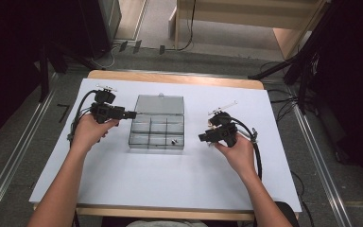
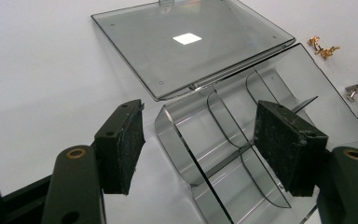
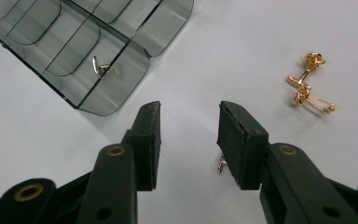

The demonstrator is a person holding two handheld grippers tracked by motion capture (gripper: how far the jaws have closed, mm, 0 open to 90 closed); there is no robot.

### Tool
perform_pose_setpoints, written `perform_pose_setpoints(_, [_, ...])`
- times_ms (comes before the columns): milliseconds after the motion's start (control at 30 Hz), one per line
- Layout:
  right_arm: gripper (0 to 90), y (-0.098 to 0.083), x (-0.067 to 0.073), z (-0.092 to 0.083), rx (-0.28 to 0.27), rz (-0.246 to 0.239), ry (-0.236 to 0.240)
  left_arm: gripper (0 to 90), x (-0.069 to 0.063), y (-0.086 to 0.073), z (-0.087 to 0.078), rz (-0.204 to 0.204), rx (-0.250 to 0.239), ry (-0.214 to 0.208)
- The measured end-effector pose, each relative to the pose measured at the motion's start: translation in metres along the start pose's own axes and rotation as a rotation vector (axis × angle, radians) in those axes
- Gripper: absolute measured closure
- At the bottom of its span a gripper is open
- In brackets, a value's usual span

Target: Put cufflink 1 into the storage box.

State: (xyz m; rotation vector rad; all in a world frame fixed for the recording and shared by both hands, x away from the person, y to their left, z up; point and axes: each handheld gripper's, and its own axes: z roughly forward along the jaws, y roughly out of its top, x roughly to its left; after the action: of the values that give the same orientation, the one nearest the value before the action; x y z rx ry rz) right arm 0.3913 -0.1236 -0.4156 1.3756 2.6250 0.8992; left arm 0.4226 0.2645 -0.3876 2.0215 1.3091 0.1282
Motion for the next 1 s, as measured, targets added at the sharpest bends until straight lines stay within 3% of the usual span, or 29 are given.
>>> perform_pose_setpoints(1000, [69.3,-0.014,-0.023,0.012,0.08,0.056,-0.064,34.3,0.0,0.001,0.005,-0.001,-0.003,-0.01])
